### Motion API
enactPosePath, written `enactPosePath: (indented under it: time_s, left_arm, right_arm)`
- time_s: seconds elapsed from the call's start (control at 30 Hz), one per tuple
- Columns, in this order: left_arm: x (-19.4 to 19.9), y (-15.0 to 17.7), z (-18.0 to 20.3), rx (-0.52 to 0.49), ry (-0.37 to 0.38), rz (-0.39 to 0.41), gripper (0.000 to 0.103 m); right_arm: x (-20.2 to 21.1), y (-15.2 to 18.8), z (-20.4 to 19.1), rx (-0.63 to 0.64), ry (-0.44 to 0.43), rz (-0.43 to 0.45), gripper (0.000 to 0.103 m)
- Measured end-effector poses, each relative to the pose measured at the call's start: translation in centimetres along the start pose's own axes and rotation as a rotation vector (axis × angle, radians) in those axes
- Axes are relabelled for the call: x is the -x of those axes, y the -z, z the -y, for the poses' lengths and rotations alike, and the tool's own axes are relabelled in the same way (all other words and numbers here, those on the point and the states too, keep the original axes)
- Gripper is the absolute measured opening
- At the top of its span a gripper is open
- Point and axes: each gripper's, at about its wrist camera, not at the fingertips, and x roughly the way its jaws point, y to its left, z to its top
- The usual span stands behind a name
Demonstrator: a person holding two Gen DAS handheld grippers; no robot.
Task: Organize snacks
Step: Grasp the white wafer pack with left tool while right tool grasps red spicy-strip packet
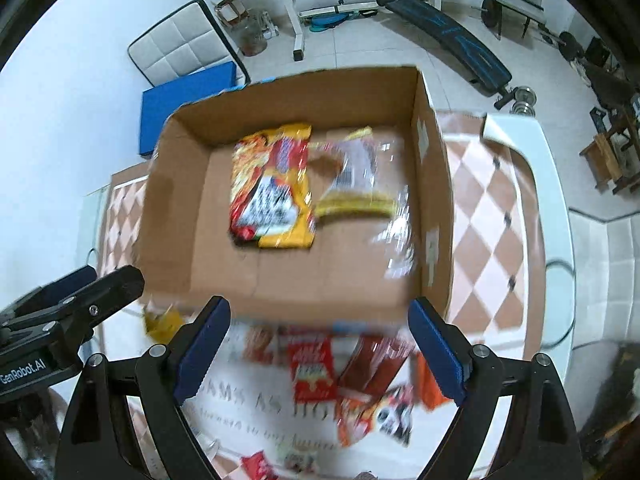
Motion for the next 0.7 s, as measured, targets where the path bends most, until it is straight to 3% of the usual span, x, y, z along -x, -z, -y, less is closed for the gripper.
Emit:
enactPosePath:
  time_s: [0.2, 0.33, 0.7]
  left_arm:
    - [-0.3, 7.0, -3.9, 0.114, -0.024, -0.024, 0.099]
    - [-2.8, 11.6, -8.1, 0.242, -0.046, -0.102, 0.099]
    - [-8.8, 23.3, -20.5, 0.706, -0.026, -0.298, 0.099]
  right_arm:
    - [-0.9, 5.9, 1.6, -0.097, -0.037, -0.066, 0.093]
    - [-4.3, 8.4, 2.0, -0.119, -0.041, -0.157, 0.093]
    - [-12.2, 9.4, -2.3, 0.001, 0.027, -0.292, 0.093]
